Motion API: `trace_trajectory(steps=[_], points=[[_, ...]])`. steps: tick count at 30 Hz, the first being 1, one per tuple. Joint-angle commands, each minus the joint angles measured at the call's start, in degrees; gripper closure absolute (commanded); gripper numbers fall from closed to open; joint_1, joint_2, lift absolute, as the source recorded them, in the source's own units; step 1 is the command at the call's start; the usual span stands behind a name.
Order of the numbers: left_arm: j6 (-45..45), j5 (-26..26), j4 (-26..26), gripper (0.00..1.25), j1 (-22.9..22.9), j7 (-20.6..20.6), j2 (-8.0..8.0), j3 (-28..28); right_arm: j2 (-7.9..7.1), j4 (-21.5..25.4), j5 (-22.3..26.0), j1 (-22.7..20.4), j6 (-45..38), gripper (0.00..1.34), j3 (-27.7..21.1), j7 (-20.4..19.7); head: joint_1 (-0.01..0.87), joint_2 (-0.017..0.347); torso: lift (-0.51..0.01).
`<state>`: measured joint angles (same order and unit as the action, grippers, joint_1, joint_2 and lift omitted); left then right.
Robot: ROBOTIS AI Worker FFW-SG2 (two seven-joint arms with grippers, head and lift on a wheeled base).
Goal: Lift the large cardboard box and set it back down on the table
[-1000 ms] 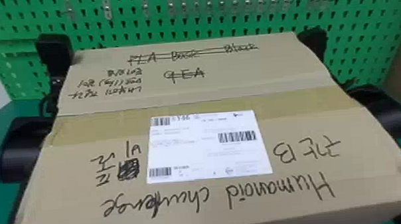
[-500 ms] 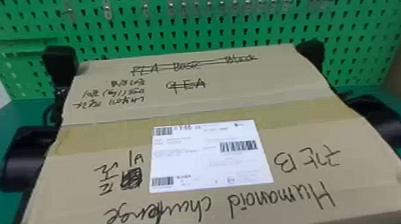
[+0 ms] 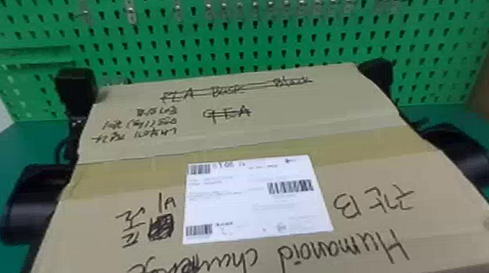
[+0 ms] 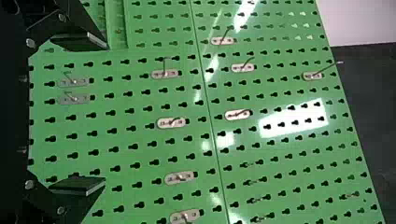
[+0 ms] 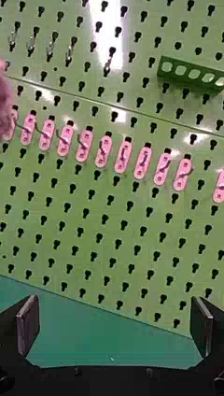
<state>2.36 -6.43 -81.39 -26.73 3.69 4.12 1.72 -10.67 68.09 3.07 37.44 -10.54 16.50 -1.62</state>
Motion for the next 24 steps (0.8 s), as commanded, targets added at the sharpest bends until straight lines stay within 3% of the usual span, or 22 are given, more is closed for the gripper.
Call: trace_trajectory(steps=[1, 13, 15, 19, 24], points=[[0.01, -0.25, 0.0, 0.25, 0.62, 0.0, -0.51, 0.13, 0.83, 0.03, 0.0, -0.44, -0.01, 0.09, 0.02, 0.13, 0.566, 0.054, -0.183], [-0.08, -0.25, 0.0, 0.25, 2.03, 0.0, -1.04, 0.92, 0.83, 0.21, 0.0, -1.67, 0.08, 0.09, -0.86, 0.13, 0.566, 0.054, -0.183], [-0.08, -0.51, -0.09, 0.25, 1.94, -0.18, -0.78, 1.0, 0.3, 0.56, -0.17, -1.76, 0.08, 0.09, -1.12, 0.13, 0.566, 0.054, -0.183], [1.24, -1.74, -2.55, 0.25, 2.82, -0.62, 1.51, 2.41, -0.93, 1.17, -0.61, -1.67, -0.01, 0.09, -2.44, 0.13, 0.566, 0.054, -0.183], [2.03, -2.44, -4.04, 0.25, 3.35, -0.71, 2.39, 3.99, -2.95, 2.75, -1.76, -2.46, -0.62, 0.09, -6.04, 0.57, 0.566, 0.054, -0.183]])
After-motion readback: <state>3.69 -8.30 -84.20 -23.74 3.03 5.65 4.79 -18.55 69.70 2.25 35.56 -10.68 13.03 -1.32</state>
